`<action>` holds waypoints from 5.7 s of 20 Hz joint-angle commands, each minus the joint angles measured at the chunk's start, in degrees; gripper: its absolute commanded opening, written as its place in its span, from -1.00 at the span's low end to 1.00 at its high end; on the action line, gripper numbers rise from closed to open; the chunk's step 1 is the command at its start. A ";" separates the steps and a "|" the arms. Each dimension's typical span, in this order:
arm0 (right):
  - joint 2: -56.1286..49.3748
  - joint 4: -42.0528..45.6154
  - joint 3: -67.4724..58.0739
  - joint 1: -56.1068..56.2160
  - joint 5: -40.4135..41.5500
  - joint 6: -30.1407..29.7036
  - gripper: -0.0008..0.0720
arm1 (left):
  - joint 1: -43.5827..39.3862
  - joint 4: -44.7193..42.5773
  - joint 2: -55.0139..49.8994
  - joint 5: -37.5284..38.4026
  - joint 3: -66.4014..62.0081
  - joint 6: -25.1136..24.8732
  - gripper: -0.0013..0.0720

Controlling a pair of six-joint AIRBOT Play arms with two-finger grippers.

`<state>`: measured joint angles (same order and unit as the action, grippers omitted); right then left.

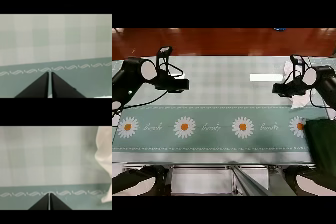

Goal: Fold the shirts.

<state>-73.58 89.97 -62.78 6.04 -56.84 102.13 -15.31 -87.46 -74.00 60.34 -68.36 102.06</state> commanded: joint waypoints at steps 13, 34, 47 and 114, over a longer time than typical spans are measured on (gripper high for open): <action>-16.59 -5.16 -11.91 -24.81 13.18 -13.42 0.16 | 6.36 -3.30 18.97 -11.21 18.75 6.36 0.42; 5.14 -22.95 -40.02 -23.17 -2.84 -22.49 -0.92 | 21.38 -3.96 41.99 -7.74 20.76 9.42 0.42; 8.20 -17.33 -56.72 10.01 -2.12 -21.55 -0.92 | 7.78 0.33 48.61 -7.41 29.55 9.03 0.42; 0.07 -54.34 28.55 -4.74 3.54 -32.81 0.16 | 9.62 39.87 -0.98 0.48 19.17 -34.49 -0.92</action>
<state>-68.58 41.01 -33.28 -1.10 -55.55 71.85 -5.80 -47.35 -74.94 61.32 -48.77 67.66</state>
